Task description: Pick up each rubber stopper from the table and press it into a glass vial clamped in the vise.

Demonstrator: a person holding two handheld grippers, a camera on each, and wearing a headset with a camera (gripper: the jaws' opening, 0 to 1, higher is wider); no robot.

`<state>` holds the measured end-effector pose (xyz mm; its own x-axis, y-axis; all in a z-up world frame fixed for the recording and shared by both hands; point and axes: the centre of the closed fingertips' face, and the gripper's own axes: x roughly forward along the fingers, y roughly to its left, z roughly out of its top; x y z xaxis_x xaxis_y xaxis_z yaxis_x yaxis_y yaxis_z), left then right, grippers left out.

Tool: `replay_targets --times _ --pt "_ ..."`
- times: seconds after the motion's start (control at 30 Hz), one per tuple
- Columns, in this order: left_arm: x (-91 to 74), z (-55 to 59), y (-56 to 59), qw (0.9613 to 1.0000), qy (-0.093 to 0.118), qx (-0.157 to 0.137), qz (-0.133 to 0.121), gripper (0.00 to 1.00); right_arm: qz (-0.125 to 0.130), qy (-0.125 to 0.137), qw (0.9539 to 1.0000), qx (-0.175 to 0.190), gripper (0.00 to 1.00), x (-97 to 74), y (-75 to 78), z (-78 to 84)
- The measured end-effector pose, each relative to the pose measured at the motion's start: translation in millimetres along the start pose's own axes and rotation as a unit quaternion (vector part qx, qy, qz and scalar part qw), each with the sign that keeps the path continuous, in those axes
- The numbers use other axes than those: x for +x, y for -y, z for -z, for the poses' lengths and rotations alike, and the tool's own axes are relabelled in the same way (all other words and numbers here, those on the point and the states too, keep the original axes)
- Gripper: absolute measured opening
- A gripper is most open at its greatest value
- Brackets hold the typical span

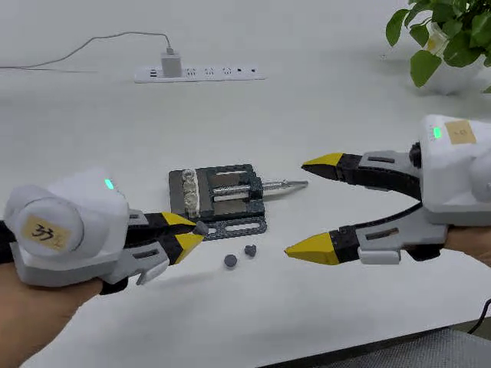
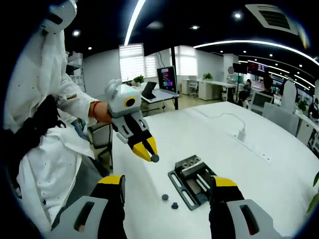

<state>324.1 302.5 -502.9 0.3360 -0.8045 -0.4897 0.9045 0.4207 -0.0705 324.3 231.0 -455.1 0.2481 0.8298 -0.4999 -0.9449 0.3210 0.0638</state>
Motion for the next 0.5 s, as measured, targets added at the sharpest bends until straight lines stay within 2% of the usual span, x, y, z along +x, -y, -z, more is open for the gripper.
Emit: replay_targets --times 0.03,0.13,0.17,0.27,0.33,0.5 --pt "-2.9 -6.1 3.6 0.9999 0.005 0.007 0.006 0.03 -0.004 0.004 0.9999 -0.010 0.65 0.2 -2.1 -6.5" --pt "-12.9 -23.3 15.5 0.9991 0.014 0.030 0.025 0.03 -0.029 0.004 0.9996 -0.005 0.61 1.2 -11.8 -23.6" --pt "-16.6 -29.8 19.5 0.9986 0.019 0.040 0.030 0.03 -0.039 0.008 0.9991 -0.016 0.59 1.7 -16.0 -29.1" --pt "-24.0 -42.5 30.5 0.9967 0.026 0.060 0.047 0.03 -0.062 0.011 0.9977 -0.024 0.56 2.5 -26.4 -40.3" --pt "-27.5 -50.0 37.4 0.9948 0.031 0.077 0.058 0.03 -0.075 0.012 0.9964 -0.036 0.53 2.8 -33.1 -47.9" --pt "-31.4 -62.7 48.4 0.9920 0.040 0.095 0.073 0.03 -0.107 0.005 0.9928 -0.053 0.41 3.3 -44.8 -55.5"
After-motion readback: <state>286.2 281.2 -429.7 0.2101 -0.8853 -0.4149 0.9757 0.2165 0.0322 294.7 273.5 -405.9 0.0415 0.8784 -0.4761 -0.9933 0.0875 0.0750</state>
